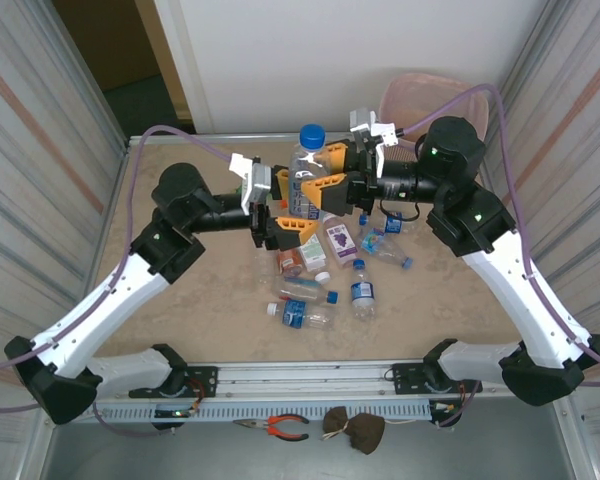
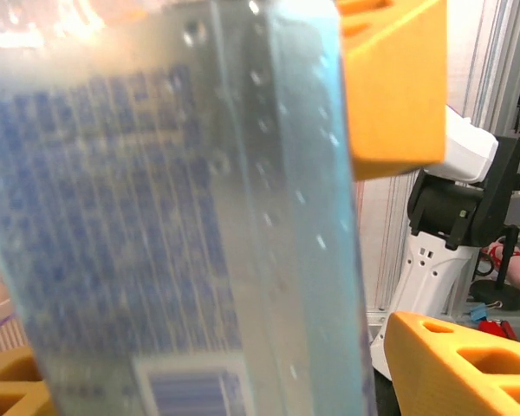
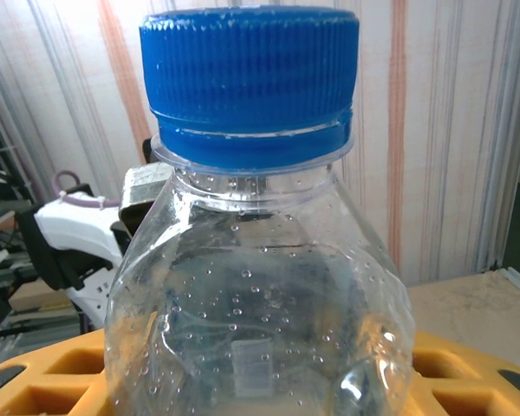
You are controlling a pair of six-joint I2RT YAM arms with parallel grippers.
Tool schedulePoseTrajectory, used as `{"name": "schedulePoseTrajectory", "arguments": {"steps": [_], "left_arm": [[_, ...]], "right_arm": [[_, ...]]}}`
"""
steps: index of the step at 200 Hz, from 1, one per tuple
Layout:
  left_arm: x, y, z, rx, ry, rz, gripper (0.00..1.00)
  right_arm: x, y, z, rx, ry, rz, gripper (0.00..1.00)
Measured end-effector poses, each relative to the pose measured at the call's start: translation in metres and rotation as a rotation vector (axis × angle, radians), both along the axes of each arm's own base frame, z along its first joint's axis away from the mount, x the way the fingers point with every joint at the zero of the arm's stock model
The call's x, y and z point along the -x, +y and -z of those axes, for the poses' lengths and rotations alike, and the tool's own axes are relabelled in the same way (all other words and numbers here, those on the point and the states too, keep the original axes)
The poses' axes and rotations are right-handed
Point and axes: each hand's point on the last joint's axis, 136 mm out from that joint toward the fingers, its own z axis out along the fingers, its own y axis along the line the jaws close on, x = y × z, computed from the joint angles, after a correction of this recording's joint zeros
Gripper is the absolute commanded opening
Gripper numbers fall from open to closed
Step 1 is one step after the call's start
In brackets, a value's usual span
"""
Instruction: Put the plastic bottles in the bin
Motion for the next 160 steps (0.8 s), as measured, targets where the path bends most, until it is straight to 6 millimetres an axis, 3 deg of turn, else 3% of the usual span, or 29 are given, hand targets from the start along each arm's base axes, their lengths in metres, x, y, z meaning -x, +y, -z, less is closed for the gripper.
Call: {"name": "schedulePoseTrajectory", "arguments": {"steps": [44, 75, 106, 160], "left_arm": [[-0.011, 0.012, 0.010, -0.019, 0.015, -0.130, 0.76], [-0.006, 0.025, 0.012, -0.032, 0.017, -0.180, 0.75], [-0.003, 0.034, 0.008, -0.024, 0.012, -0.216, 0.75], [-0.005, 0.037, 0.020, -0.055, 0.045, -0.242, 0.75]], "right_arm": [[-0.025, -0.020, -0.005, 0.008, 0.014, 0.127, 0.52], [-0.088, -0.057, -0.009, 0.012, 0.019, 0.392, 0.52], [-0.147, -0.098, 0.002, 0.054, 0.067, 0.625, 0.51], [-0.237, -0.201, 0.023, 0.115, 0.175, 1.012, 0.50]]}}
